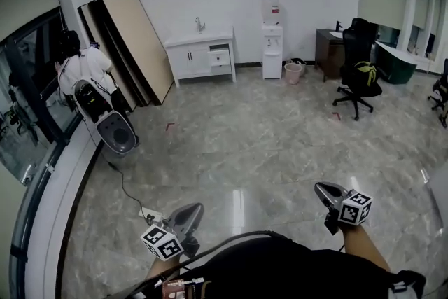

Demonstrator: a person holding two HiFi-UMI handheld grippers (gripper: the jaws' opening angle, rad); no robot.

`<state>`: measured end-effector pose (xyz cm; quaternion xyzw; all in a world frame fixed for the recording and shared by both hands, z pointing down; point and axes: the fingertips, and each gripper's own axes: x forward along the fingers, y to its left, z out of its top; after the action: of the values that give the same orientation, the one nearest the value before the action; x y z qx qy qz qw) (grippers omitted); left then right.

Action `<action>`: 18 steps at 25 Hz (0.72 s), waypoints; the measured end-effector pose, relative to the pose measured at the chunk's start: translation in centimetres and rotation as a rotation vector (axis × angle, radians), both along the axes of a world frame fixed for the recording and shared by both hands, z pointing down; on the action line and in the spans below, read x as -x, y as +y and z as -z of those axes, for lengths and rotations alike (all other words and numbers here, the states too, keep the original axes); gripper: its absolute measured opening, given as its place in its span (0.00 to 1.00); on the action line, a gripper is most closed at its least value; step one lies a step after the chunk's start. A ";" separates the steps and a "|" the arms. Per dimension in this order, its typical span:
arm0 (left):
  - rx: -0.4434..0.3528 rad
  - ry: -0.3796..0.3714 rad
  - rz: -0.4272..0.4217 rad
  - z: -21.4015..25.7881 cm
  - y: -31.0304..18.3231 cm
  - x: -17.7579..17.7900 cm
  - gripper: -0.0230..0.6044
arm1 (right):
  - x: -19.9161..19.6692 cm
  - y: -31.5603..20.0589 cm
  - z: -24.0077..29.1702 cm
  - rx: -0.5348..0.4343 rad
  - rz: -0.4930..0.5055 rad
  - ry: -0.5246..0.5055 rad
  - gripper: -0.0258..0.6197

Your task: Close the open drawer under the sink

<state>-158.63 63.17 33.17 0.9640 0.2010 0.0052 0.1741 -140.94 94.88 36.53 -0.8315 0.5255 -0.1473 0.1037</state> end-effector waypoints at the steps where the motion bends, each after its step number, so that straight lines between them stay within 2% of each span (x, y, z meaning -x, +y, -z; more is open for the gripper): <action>1: -0.009 0.009 -0.012 0.4 -1.8 -0.9 0.04 | -0.5 -1.8 0.4 -0.002 0.002 0.011 0.04; 4: -0.041 0.037 -0.047 1.6 -7.3 -3.5 0.04 | -2.4 -7.9 2.1 -0.009 0.006 0.060 0.04; 9: -0.036 0.037 -0.070 2.3 -14.1 -7.0 0.04 | -4.9 -15.8 3.1 -0.009 0.011 0.082 0.04; 18: 0.000 0.000 -0.045 0.6 -20.3 -11.1 0.04 | -9.6 -20.4 1.2 0.014 -0.008 0.032 0.04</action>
<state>-147.50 42.90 32.54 0.9592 0.2227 0.0090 0.1740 -131.30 74.45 35.35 -0.8365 0.5229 -0.1372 0.0899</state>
